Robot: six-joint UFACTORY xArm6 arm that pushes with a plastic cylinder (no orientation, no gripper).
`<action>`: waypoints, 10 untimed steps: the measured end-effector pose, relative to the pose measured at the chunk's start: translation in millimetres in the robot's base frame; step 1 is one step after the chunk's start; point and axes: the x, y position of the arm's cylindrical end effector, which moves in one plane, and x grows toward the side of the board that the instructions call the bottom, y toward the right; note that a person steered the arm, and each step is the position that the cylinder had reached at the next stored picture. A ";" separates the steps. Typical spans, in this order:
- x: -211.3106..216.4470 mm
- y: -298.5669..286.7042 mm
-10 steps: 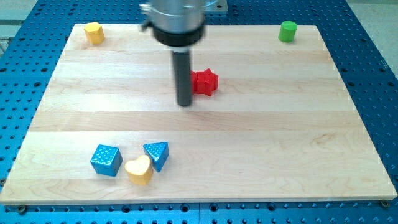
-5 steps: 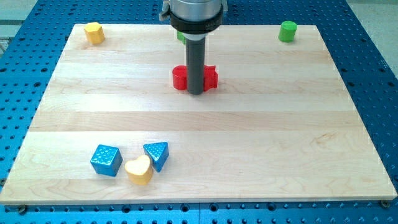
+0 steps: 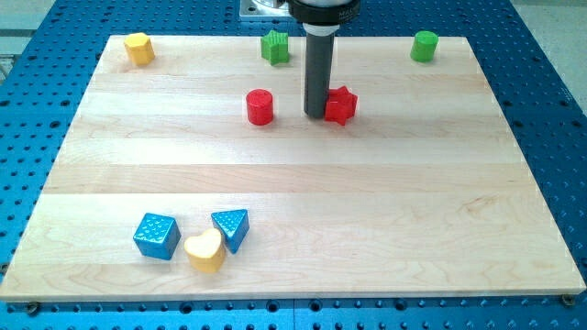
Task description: Move the red star diagonally bottom right to the red circle
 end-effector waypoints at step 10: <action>-45.7 43.7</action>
